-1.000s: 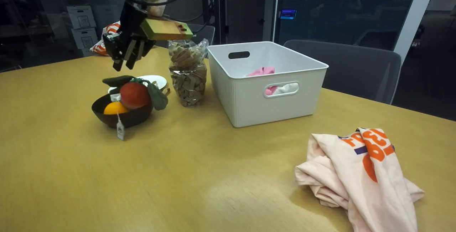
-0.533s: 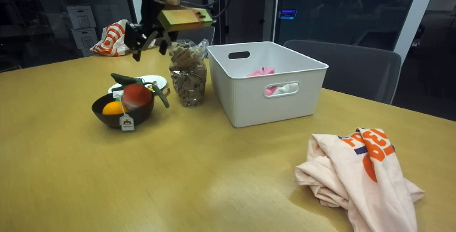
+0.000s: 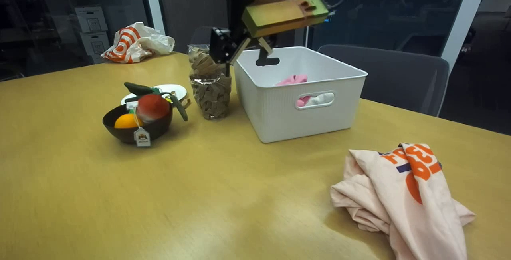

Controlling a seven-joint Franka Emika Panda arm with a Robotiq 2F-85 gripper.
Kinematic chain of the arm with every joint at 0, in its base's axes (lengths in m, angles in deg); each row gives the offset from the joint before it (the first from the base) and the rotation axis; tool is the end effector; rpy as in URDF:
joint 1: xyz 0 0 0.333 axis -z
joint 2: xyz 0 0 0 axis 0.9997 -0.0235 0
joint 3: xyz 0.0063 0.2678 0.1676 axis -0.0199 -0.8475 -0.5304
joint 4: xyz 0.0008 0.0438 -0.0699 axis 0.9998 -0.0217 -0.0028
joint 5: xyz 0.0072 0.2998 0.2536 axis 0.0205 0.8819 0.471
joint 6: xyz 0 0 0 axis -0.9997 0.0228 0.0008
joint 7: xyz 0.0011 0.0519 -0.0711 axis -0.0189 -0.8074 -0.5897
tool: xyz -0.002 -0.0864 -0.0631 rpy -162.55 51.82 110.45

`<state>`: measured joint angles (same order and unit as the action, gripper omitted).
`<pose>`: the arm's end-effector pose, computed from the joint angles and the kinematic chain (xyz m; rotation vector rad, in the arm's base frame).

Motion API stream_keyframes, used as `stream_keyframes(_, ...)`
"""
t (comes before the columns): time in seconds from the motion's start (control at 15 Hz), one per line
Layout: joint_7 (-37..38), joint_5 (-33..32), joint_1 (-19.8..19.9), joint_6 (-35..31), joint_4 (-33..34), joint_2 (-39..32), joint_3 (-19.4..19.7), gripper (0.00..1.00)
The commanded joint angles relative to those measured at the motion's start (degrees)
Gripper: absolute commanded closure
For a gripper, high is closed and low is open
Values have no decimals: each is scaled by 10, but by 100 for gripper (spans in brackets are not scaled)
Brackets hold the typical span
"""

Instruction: Put some of the items in the basket on the table

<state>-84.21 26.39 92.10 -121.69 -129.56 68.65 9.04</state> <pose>0.4827 -0.0948 0.4260 -2.4248 -1.6781 -0.5812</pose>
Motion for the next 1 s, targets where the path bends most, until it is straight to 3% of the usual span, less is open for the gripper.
stream_keyframes(0.0, 56, -17, 34, -20, 16, -4, 33, 0)
stream_keyframes(0.2, 84, -8, 49, -104, 9, -34, 48, 0)
stream_keyframes(0.53, 163, -37, 58, -313, -13, -114, 43, 0)
stream_keyframes(0.67, 221, -91, 57, -390, -20, -150, 52, 0)
stream_keyframes(0.8, 313, -190, 70, -453, -23, -187, 62, 0)
stream_keyframes(0.93, 406, -291, 12, -490, -14, -226, 162, 0)
